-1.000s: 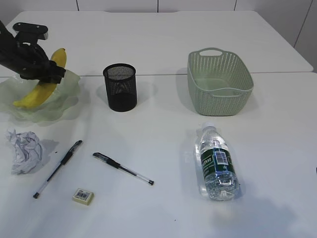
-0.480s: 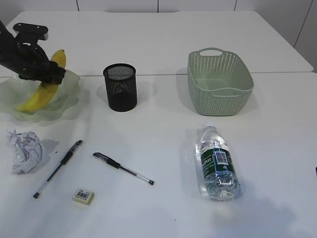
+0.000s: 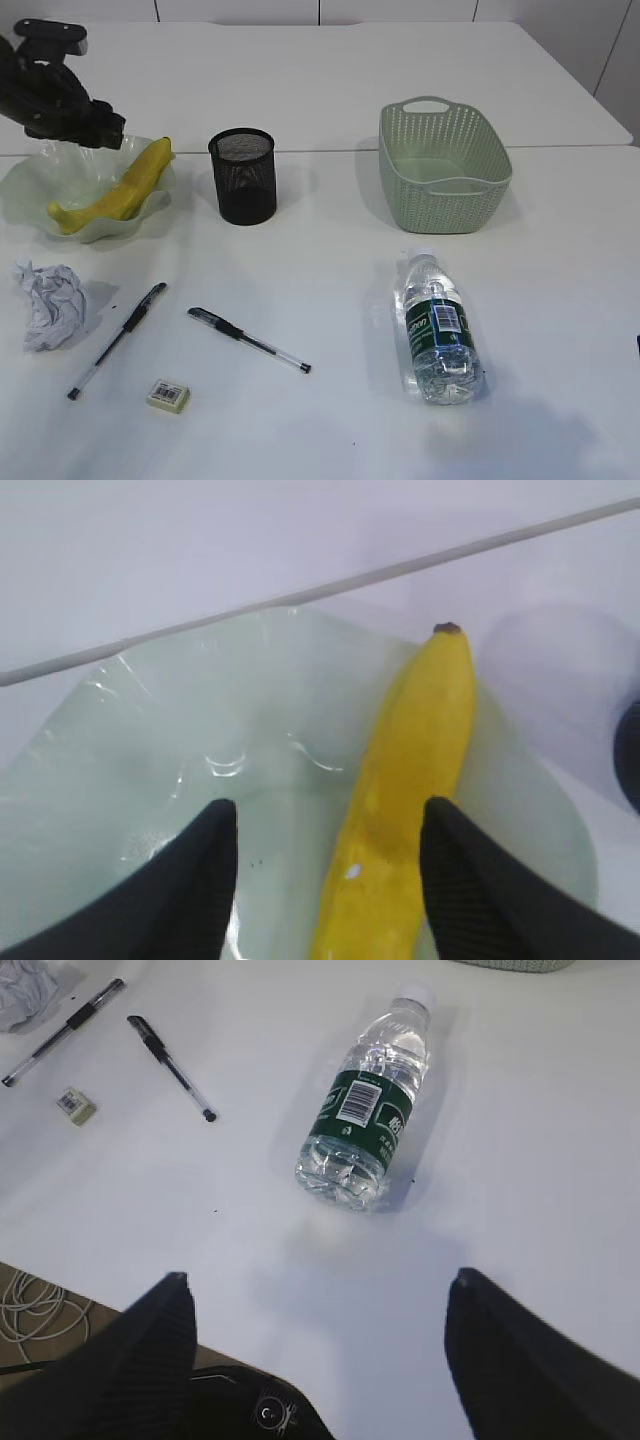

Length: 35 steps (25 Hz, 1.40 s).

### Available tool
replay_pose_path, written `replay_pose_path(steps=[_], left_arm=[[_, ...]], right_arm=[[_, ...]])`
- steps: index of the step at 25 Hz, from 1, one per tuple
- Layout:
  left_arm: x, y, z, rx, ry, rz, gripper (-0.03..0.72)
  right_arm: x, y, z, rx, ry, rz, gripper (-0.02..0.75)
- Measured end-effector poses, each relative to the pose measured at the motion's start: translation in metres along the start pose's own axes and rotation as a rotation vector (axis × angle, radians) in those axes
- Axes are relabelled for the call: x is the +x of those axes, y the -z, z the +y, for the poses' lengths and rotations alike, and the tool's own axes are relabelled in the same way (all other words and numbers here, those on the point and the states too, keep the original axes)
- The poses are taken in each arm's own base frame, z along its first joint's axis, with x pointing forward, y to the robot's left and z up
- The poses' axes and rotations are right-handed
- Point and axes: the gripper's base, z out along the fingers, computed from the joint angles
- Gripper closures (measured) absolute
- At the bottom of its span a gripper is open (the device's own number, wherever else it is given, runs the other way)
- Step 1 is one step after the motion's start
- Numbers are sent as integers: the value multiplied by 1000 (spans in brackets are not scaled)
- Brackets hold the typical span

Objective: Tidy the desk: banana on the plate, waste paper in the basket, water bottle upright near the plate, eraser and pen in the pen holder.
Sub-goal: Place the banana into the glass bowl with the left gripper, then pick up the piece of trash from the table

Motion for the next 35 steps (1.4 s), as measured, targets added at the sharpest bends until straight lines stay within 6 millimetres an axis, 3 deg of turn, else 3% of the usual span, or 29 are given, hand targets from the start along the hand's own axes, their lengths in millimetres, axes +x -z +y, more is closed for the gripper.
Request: replay_pose_path(steps=[7, 17, 22, 25, 35], left_arm=[[-12, 41, -7, 51, 7, 59, 275], [-16, 107, -11, 36, 40, 228, 316], [-15, 139, -15, 33, 91, 222, 316], [-1, 158, -19, 29, 136, 224, 317], [94, 201, -35, 15, 251, 195, 318]], right_arm=[[0, 0, 0, 0, 0, 0, 164], [0, 0, 0, 0, 2, 0, 164], [0, 0, 0, 0, 2, 0, 164], [0, 0, 0, 0, 2, 0, 164], [2, 0, 1, -6, 2, 25, 164]])
